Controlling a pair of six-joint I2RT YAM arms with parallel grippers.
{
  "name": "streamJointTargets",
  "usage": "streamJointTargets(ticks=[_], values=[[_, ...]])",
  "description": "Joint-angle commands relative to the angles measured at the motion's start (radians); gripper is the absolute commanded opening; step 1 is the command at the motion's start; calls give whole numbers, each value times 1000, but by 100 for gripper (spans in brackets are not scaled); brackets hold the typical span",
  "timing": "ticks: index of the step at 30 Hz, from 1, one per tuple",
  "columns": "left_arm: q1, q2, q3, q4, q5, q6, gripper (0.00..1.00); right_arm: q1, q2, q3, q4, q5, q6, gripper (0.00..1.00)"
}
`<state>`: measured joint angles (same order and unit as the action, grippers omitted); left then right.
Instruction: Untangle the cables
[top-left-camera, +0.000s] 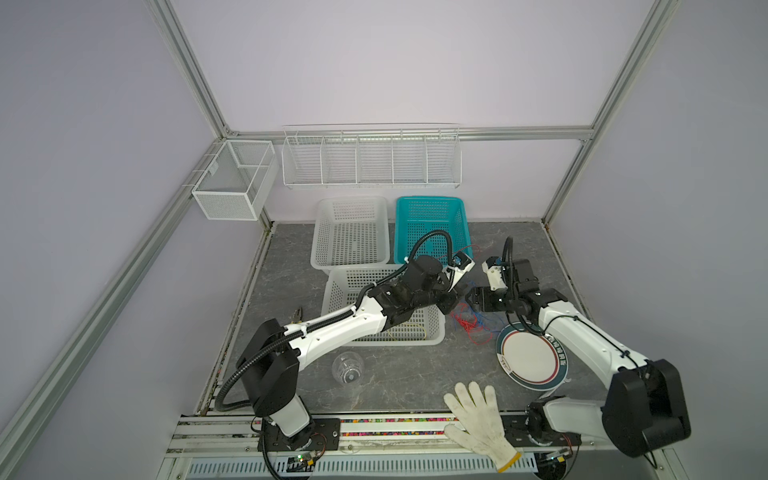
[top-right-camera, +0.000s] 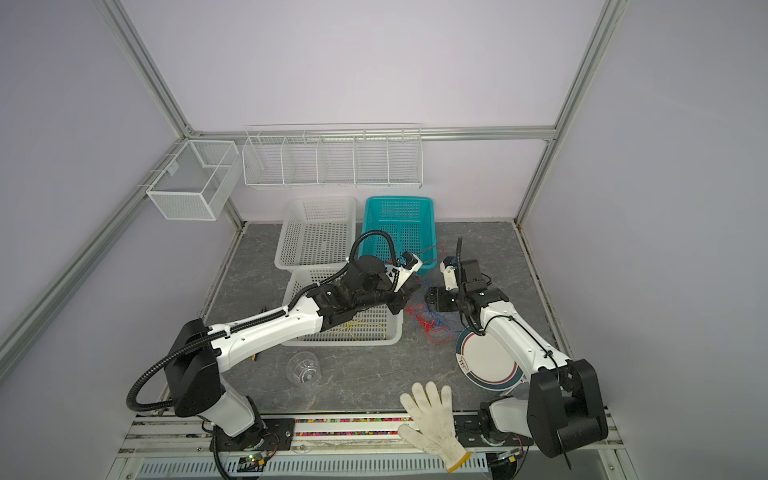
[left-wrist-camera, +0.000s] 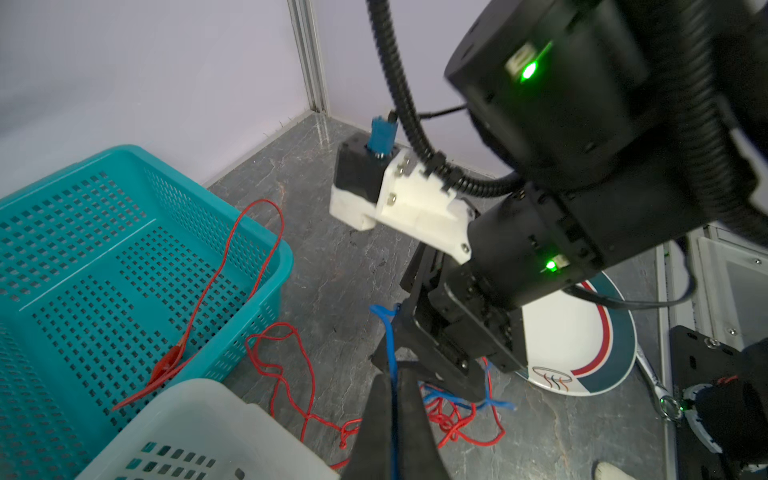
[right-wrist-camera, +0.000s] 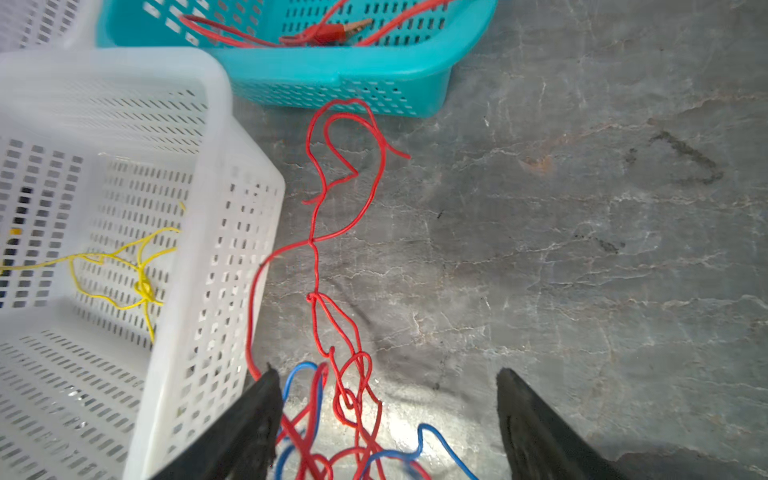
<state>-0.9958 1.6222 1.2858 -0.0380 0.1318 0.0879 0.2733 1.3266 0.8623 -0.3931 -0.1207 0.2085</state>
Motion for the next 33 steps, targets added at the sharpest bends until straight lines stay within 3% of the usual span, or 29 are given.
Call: streamJointTargets(ticks=[1,13,18,22,27,33], values=[[-1,-70,-13,105,19,14,0,6,34,9,-27,81,-2,82],[0,-199,-29,35,-104,51,0,-4,62,11,-26,294,54,83],[0,-265,-49,17,-177,78,0,-13,62,-2,-10,305,75,83],[8,-295,-75,21,-315,62,0,-18,27,-9,10,278,77,83],[127,-302,-88,-17,-346,-57,0,-32,-43,1,12,260,73,84],[318,-299,-115,-27,-400,-116,0,-48,-136,4,-8,271,73,86]])
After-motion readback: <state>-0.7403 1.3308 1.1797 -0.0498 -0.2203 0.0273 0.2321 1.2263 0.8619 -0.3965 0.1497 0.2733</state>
